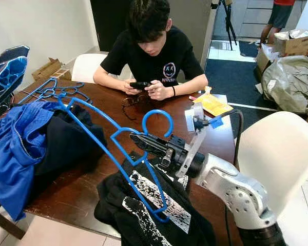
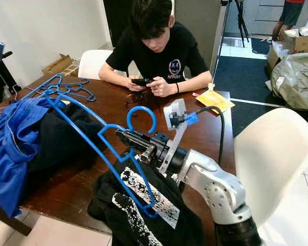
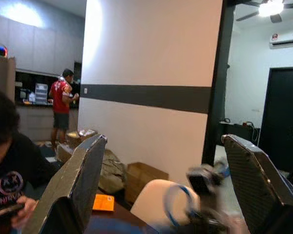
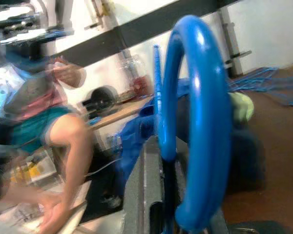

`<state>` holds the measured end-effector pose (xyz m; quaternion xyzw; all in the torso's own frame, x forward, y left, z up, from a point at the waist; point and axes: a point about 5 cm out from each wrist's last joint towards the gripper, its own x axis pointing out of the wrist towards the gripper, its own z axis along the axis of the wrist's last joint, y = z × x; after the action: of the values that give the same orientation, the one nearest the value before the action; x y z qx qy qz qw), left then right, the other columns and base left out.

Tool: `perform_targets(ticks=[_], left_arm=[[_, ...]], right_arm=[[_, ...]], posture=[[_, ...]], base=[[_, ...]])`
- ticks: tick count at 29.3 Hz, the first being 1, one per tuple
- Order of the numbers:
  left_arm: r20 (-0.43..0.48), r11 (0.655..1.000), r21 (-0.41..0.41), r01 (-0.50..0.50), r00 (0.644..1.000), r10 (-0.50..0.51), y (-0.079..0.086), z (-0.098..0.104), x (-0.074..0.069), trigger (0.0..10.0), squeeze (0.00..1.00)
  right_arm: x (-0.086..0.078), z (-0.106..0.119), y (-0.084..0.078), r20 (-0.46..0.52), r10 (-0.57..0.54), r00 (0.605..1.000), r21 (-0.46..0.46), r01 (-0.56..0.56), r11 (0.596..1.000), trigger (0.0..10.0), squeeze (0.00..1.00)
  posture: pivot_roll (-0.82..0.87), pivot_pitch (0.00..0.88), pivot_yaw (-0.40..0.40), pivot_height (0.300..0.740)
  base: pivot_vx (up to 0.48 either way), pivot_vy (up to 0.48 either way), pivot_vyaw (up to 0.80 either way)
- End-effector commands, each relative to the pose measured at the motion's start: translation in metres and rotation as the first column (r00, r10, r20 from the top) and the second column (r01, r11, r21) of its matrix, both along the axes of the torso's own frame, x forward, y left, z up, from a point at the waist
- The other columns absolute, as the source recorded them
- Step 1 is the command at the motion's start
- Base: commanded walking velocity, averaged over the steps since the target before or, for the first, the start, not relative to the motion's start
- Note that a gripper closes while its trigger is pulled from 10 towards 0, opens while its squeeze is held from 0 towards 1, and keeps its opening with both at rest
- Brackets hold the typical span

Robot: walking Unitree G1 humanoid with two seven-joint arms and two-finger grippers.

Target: Hang hanger

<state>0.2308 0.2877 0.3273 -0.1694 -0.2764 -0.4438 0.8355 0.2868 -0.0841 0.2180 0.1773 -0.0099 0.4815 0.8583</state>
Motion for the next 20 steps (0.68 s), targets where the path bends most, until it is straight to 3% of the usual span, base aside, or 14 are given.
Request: perform_targets(ticks=[1, 2, 3, 5, 6, 8, 10, 11, 12, 13, 15, 16, 18, 20], left_arm=[[0.009, 1.000, 0.015, -0.023, 1.000, 0.023, 0.007, 0.005, -0.011, 10.0, 1.00], [-0.002, 0.999, 0.001, -0.034, 0.999, 0.034, 0.010, 0.003, -0.014, 10.0, 1.00], [-0.002, 0.999, 0.001, -0.034, 0.999, 0.034, 0.010, 0.003, -0.014, 10.0, 1.00], [-0.014, 0.997, -0.072, -0.039, 0.999, 0.038, 0.011, -0.002, -0.014, 10.0, 1.00], [-0.014, 0.997, -0.072, -0.039, 0.999, 0.038, 0.011, -0.002, -0.014, 10.0, 1.00], [-0.039, 0.990, -0.135, -0.046, 0.998, 0.041, 0.009, -0.008, -0.008, 10.0, 1.00], [-0.128, 0.963, -0.258, -0.083, 0.990, 0.051, -0.003, -0.030, 0.014, 10.0, 1.00], [-0.128, 0.963, -0.258, -0.083, 0.990, 0.051, -0.003, -0.030, 0.014, 10.0, 1.00], [-0.174, 0.950, -0.299, -0.088, 0.984, 0.036, -0.016, -0.045, 0.025, 10.0, 1.00], [-0.228, 0.939, -0.326, -0.104, 0.973, 0.029, -0.030, -0.061, 0.036, 10.0, 0.19], [-0.228, 0.939, -0.326, -0.104, 0.973, 0.029, -0.030, -0.061, 0.036, 10.0, 0.19], [-0.282, 0.924, -0.362, -0.123, 0.959, 0.017, -0.042, -0.075, 0.047, 10.0, 0.00], [-0.319, 0.910, -0.392, -0.137, 0.948, 0.005, -0.052, -0.085, 0.055, 10.0, 0.00], [-0.311, 0.889, -0.446, -0.100, 0.949, -0.050, -0.061, -0.086, 0.060, 10.0, 0.00]], right_arm=[[0.019, 0.002, -0.021, -0.006, -0.186, 0.982, 0.027, 0.187, 0.982, 0.0, 0.00], [0.030, 0.008, -0.034, -0.022, -0.297, 0.955, 0.089, 0.298, 0.950, 0.0, 0.00], [0.030, 0.008, -0.034, -0.022, -0.297, 0.955, 0.089, 0.298, 0.950, 0.0, 0.00], [0.044, 0.020, -0.053, -0.089, -0.440, 0.893, 0.245, 0.448, 0.860, 0.0, 0.00], [0.044, 0.020, -0.053, -0.089, -0.440, 0.893, 0.245, 0.448, 0.860, 0.0, 0.00], [0.049, 0.024, -0.060, -0.118, -0.494, 0.862, 0.305, 0.504, 0.808, 0.0, 0.00], [0.055, 0.028, -0.068, -0.155, -0.576, 0.803, 0.351, 0.590, 0.727, 0.0, 0.00], [0.055, 0.028, -0.068, -0.155, -0.576, 0.803, 0.351, 0.590, 0.727, 0.0, 0.00], [0.058, 0.029, -0.068, -0.146, -0.623, 0.769, 0.326, 0.632, 0.703, 0.0, 0.00], [0.059, 0.031, -0.063, -0.070, -0.671, 0.738, 0.254, 0.663, 0.704, 0.0, 0.00], [0.059, 0.031, -0.063, -0.070, -0.671, 0.738, 0.254, 0.663, 0.704, 0.0, 0.00], [0.059, 0.034, -0.057, -0.002, -0.691, 0.723, 0.214, 0.675, 0.706, 0.0, 0.00], [0.057, 0.038, -0.053, 0.037, -0.693, 0.720, 0.206, 0.674, 0.710, 0.0, 0.00], [0.055, 0.052, -0.055, 0.036, -0.667, 0.744, 0.285, 0.633, 0.720, 0.0, 0.00]], posture=[[0.11, 0.000, 0.045, 0.740], [0.11, 0.000, 0.045, 0.740], [0.11, 0.000, 0.045, 0.740], [0.12, 0.000, 0.044, 0.740], [0.12, 0.000, 0.044, 0.740], [0.12, 0.000, 0.041, 0.740], [0.13, 0.000, 0.045, 0.740], [0.13, 0.000, 0.045, 0.740], [0.12, 0.000, 0.048, 0.740], [0.11, 0.000, 0.053, 0.740], [0.11, 0.000, 0.053, 0.740], [0.10, 0.000, 0.057, 0.740], [0.10, 0.000, 0.057, 0.740], [0.09, 0.000, 0.054, 0.740]], base=[[0.000, 0.000, 0.00], [0.000, 0.000, 0.00], [0.000, 0.000, 0.00], [0.000, 0.000, 0.00], [0.000, 0.000, 0.00], [0.000, 0.000, 0.00], [0.000, 0.000, 0.00], [0.000, 0.000, 0.00], [0.000, 0.000, 0.00], [0.000, 0.000, 0.00], [0.000, 0.000, 0.00], [0.000, 0.000, 0.00], [0.000, 0.000, 0.00], [0.000, 0.000, 0.00]])
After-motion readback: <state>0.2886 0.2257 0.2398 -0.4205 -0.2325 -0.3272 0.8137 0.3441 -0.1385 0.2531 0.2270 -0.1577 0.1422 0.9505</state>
